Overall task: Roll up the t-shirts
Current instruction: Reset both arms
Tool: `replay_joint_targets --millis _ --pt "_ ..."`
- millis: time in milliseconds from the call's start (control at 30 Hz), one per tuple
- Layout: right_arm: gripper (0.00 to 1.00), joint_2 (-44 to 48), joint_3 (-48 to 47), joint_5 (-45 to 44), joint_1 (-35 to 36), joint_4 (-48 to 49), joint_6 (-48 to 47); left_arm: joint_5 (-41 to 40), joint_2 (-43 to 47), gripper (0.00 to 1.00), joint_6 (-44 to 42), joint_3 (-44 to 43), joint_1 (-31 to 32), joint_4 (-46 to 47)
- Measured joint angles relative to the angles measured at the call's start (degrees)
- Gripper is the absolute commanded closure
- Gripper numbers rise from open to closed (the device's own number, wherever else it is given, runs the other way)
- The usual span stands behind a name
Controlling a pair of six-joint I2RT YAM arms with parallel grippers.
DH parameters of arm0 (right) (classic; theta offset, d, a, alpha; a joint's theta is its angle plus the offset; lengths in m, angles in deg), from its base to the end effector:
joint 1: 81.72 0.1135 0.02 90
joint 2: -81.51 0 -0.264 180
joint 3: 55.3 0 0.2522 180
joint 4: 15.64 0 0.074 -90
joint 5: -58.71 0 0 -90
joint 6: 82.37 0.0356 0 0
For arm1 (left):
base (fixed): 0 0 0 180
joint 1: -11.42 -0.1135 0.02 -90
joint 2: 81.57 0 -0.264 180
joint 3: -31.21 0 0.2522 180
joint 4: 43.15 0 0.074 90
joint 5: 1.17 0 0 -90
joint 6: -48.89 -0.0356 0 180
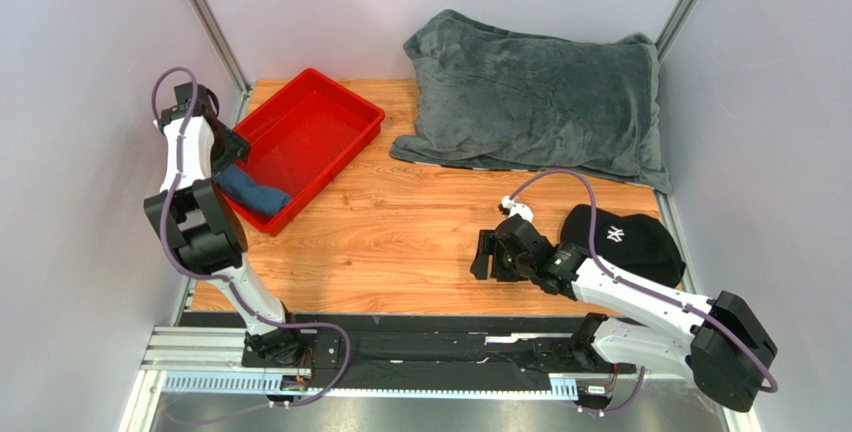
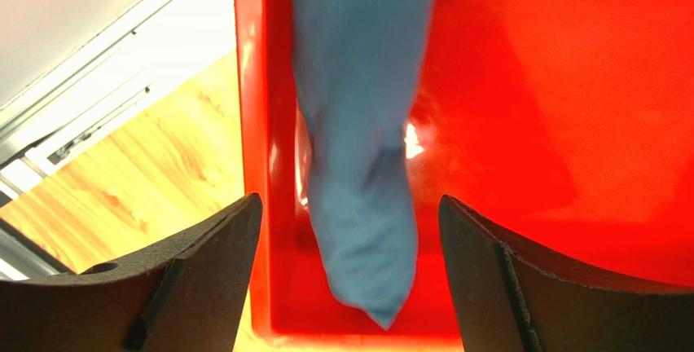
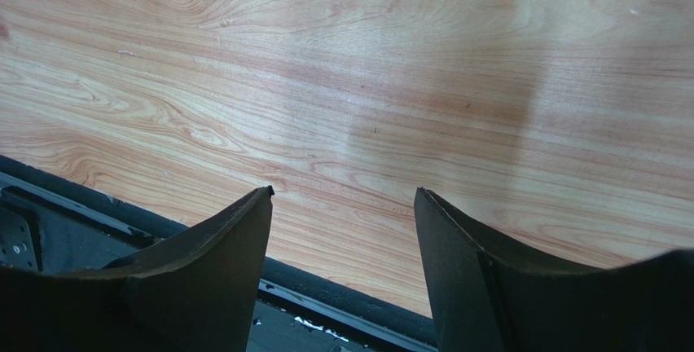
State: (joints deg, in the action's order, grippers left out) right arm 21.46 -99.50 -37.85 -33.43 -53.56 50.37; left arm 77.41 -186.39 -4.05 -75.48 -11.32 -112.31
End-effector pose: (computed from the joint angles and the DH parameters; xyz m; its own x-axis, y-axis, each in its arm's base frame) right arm 0.1331 0.1432 0.1851 -0.8670 0.0405 -0.4966 -0.1474 0.9312 0.3334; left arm 0.3492 0.1540 0.2765 -0.4081 -0.8115 -0.4182 -0.8713 0.4829 -0.0869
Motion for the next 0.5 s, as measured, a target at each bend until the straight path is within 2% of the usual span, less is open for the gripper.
replay_joint_targets --millis 100,233,400,433,500 --pt "0.29 0.1 -0.5 -0.3 0.0 -0.9 -0.4 -0.2 4.5 0.11 -0.3 2.2 2.3 1.1" --pt "0.27 0.3 -2.8 -1.2 0.0 -2.3 -1.1 -0.2 11.6 0.11 -1.0 7.6 8.8 3.0" --pt "0.19 0.5 -6.1 -2.5 0.0 -3.1 -1.7 0.0 18.3 0.07 -2.5 14.8 22.4 4.7" --pt "0.15 0.6 -6.7 -2.8 0.0 -3.3 -1.7 0.2 19.4 0.07 -2.9 16.1 26.3 5.4" --pt "0.13 0.8 -7.4 -3.3 0.0 -3.5 -1.8 0.6 21.9 0.04 -3.4 18.5 33.7 6.1"
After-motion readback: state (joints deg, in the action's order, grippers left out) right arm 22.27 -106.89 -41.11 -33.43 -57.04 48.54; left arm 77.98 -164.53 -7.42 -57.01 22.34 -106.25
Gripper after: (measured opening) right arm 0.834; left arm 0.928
